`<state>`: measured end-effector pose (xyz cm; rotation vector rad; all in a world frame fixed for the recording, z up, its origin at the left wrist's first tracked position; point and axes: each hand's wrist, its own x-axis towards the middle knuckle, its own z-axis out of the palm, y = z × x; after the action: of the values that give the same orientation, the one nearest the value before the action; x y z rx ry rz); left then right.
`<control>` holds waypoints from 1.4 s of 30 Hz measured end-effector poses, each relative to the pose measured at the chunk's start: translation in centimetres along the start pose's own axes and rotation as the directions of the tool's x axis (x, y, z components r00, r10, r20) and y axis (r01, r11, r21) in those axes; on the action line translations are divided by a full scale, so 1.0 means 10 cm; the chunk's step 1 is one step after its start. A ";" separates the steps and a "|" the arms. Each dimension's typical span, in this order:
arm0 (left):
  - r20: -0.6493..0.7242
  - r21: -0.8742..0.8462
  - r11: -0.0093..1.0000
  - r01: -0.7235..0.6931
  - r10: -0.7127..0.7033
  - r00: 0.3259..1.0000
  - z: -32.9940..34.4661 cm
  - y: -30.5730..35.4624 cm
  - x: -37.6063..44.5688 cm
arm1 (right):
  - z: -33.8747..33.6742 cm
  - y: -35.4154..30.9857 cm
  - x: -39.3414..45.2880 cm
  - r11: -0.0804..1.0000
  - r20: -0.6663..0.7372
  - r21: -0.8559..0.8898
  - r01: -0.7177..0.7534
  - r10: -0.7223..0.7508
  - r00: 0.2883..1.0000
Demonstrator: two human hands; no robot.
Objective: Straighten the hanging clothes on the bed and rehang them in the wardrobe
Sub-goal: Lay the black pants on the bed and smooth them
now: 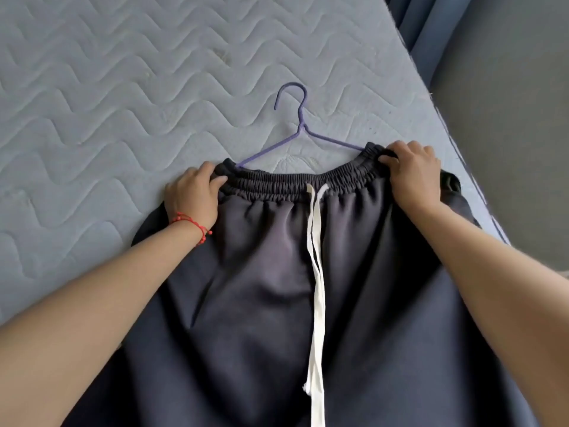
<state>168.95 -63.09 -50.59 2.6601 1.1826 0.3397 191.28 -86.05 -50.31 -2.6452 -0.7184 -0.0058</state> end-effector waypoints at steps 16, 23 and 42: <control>0.255 -0.240 0.969 0.062 0.001 0.967 -1.17 -0.65 -2.19 | -0.71 -1.07 -3.15 0.640 0.116 0.696 -0.325 0.346 0.931; 0.363 -0.043 0.965 0.260 -0.227 0.904 -1.51 -1.38 -3.24 | -0.67 -1.94 -4.87 0.373 0.575 0.521 -0.768 0.512 0.638; 0.717 -0.279 0.743 0.609 -0.261 0.647 -2.21 -2.13 -3.74 | -0.39 -2.51 -5.22 0.123 0.792 0.294 -0.948 0.524 0.314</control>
<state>123.23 -74.94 -40.24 1.6944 1.2384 -0.3102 134.10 -93.06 -42.83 -1.7716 0.6462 1.1204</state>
